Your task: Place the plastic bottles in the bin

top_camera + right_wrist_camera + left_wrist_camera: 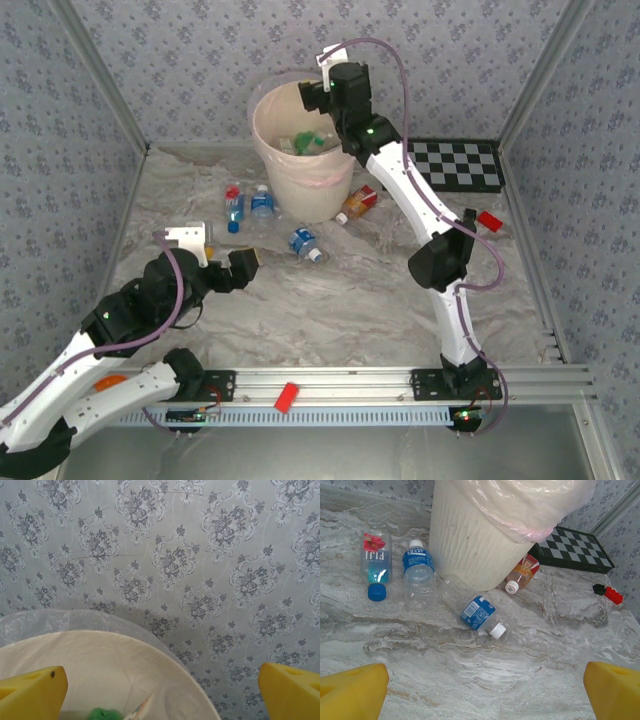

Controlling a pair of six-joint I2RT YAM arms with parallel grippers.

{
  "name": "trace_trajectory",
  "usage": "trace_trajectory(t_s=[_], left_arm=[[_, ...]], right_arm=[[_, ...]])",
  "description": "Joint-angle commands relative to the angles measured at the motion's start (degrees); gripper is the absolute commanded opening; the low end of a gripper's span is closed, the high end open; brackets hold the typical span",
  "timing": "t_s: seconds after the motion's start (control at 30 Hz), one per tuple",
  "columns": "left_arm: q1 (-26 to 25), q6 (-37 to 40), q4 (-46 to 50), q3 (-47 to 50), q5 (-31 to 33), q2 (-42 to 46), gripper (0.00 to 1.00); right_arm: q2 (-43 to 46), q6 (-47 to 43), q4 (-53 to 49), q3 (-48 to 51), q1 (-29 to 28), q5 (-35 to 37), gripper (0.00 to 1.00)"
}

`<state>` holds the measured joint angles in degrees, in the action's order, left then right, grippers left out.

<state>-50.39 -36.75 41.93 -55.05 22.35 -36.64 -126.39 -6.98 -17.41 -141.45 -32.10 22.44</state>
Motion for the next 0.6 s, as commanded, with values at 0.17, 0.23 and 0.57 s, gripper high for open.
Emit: trace_trajectory(t_s=[0.17, 0.23, 0.57], left_arm=[[-0.4, -0.6, 0.1, -0.8, 0.7, 0.4, 1.00], [-0.4, -0.7, 0.1, -0.6, 0.7, 0.5, 1.00], [-0.4, -0.4, 0.1, 0.0, 1.2, 0.0, 1.00]], right_arm=[[2.5, -1.7, 0.8, 1.2, -0.8, 2.3, 0.99], [2.9, -1.7, 0.5, 1.5, -0.9, 2.3, 0.99], [8.6, 1.8, -1.7, 6.7, -1.5, 3.5, 0.99]])
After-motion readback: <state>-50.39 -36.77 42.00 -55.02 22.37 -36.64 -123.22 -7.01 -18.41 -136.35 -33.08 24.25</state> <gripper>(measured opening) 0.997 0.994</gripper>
